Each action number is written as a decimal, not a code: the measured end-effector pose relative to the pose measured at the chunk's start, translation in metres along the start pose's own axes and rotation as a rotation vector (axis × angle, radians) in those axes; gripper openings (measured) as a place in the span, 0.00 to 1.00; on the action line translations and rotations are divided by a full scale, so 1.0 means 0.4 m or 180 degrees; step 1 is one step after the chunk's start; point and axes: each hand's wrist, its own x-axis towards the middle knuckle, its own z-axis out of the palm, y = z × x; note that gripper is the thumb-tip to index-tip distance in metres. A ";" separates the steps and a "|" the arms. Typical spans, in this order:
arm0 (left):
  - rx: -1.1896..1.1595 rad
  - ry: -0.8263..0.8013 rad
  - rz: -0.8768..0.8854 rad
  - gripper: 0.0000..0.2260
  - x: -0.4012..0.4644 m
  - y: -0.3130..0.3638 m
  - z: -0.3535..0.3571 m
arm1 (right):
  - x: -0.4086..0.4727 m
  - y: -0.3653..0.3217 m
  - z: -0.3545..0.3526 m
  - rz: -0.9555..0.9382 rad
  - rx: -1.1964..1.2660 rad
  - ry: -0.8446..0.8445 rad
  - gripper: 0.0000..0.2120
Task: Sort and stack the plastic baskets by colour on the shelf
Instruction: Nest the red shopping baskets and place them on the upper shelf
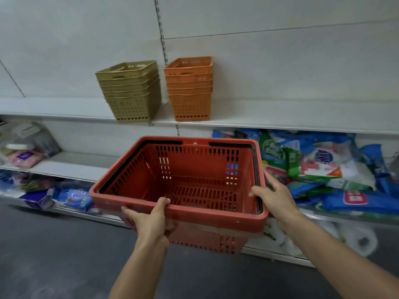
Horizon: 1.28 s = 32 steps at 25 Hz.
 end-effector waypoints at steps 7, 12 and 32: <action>-0.0258 -0.0164 0.0072 0.52 -0.392 -0.064 0.324 | -0.031 -0.082 -0.500 -0.0392 0.0090 0.0048 0.40; -0.0341 -0.0391 0.0278 0.51 -0.577 -0.036 0.446 | -0.077 -0.127 -0.709 -0.0531 0.0226 0.0309 0.36; -0.0030 -0.2059 0.0543 0.50 -0.821 0.167 1.018 | 0.082 -0.432 -1.214 -0.0739 0.0290 0.1409 0.27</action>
